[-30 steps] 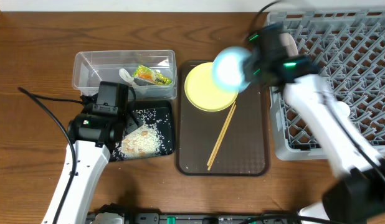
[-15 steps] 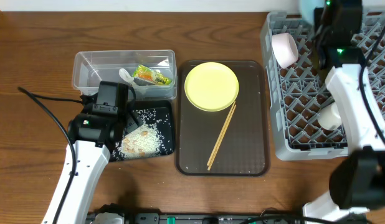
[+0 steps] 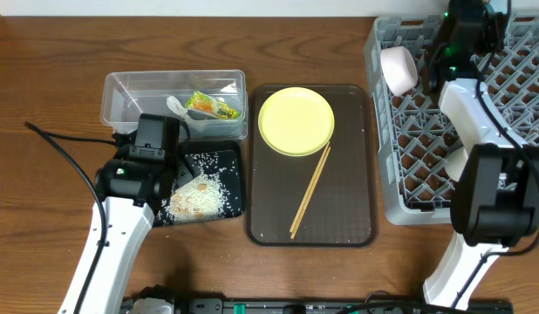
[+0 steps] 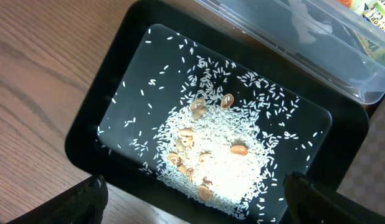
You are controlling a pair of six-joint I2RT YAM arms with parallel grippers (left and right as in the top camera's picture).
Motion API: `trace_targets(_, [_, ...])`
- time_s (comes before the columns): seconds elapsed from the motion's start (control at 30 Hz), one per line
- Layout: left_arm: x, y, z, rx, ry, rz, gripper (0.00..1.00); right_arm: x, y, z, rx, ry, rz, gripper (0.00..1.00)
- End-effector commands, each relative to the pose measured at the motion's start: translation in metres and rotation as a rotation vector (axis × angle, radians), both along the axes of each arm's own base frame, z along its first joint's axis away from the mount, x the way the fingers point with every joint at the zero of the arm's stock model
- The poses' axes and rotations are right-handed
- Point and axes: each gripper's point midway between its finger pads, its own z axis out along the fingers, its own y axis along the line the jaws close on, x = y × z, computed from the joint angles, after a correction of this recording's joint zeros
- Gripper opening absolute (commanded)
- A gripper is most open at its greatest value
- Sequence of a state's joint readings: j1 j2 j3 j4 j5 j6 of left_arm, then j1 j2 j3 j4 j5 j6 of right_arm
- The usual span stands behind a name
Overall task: Sort waste into correct bins and load items into the dishwasher rack
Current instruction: 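Carry the blue bowl into the dishwasher rack and release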
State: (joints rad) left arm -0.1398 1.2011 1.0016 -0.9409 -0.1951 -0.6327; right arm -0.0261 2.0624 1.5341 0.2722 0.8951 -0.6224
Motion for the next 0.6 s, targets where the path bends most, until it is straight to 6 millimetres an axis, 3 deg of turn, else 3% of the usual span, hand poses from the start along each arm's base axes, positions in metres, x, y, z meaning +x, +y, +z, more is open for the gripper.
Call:
trace_targets(0.0, [0.003, 0.004, 0.006, 0.014, -0.016, 0.026, 0.92, -0.006, -0.017, -0.019, -0.025, 0.054, -0.067, 0.01])
trace_targets(0.37, [0.003, 0.004, 0.006, 0.014, -0.016, 0.026, 0.92, -0.014, -0.019, -0.053, 0.039, 0.074, -0.128, 0.01])
trace_targets(0.57, [0.003, 0.004, 0.006, 0.014, -0.016, 0.026, 0.92, -0.022, 0.003, -0.079, 0.094, 0.152, -0.121, 0.01])
